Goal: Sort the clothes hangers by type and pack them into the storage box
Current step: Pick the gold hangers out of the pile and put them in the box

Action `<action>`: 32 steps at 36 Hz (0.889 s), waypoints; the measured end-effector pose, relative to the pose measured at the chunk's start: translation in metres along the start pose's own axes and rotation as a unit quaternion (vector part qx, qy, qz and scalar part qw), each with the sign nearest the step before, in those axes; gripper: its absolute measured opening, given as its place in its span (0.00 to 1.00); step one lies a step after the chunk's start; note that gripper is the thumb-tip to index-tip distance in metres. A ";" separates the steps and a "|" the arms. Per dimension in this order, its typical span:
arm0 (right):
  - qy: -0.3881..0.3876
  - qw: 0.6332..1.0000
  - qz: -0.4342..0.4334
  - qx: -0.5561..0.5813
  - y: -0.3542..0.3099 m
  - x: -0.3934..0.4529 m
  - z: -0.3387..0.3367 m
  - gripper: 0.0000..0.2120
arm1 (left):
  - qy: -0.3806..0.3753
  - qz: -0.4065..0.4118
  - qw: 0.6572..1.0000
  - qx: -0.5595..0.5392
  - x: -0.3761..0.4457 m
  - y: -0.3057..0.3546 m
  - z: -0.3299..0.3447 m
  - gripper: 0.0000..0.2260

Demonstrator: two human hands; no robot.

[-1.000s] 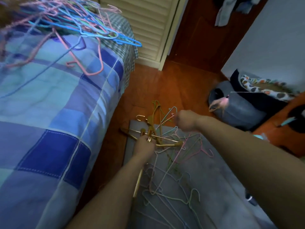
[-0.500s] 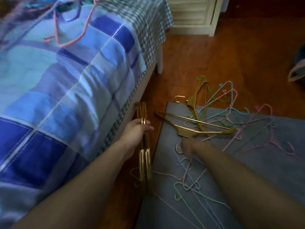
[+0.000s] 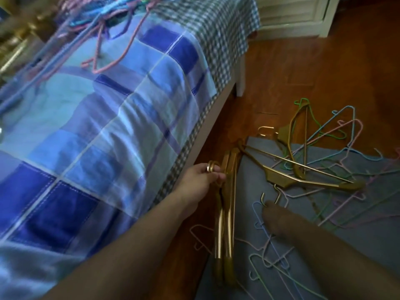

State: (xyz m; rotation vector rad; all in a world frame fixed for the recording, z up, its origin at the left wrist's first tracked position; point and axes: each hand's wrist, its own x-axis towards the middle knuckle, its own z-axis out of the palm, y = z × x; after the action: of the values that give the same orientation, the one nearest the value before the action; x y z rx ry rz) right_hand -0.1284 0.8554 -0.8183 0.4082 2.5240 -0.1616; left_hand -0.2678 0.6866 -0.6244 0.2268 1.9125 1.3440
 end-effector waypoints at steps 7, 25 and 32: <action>0.223 0.961 0.115 0.114 0.016 -0.026 -0.062 0.16 | 0.020 0.027 0.999 -0.024 0.003 0.010 0.013 0.12; 0.384 0.799 0.150 0.438 -0.009 -0.075 -0.215 0.17 | -0.044 0.116 0.991 -0.059 -0.002 0.056 0.035 0.09; 0.331 0.732 0.058 0.593 -0.044 -0.081 -0.214 0.11 | -0.111 0.120 0.983 -0.079 -0.008 0.059 0.022 0.13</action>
State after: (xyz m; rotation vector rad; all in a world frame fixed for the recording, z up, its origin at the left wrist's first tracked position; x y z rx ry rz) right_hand -0.1900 0.8362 -0.5941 1.2796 2.6610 -1.9262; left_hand -0.2639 0.7234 -0.5728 0.5202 1.6217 1.5504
